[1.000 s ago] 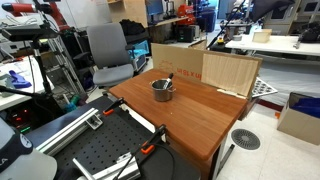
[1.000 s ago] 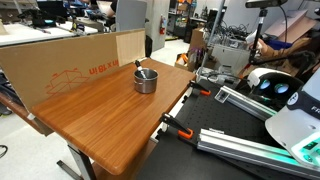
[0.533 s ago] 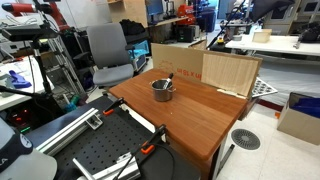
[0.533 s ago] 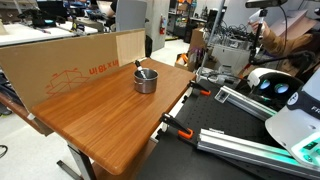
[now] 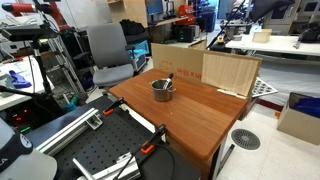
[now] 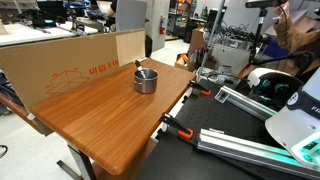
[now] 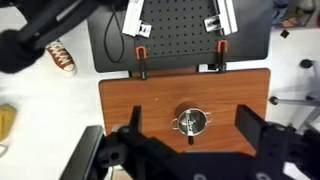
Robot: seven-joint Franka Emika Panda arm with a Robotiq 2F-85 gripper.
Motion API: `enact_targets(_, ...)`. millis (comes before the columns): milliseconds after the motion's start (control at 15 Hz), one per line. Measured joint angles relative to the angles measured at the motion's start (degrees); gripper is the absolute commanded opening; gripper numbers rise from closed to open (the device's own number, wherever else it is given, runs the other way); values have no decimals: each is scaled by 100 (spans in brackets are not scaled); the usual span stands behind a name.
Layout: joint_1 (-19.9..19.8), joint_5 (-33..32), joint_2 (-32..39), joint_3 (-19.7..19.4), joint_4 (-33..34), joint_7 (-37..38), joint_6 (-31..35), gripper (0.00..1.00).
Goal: Take the marker from the cup and put it on the table
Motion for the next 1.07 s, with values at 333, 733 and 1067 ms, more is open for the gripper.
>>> enact_targets(333,0,0,0,0,0,0,0,100)
enact_targets(733,0,36,104,2,-7,54,127,100)
enact_targets(1067,59,143,684,144,6,124,507,100)
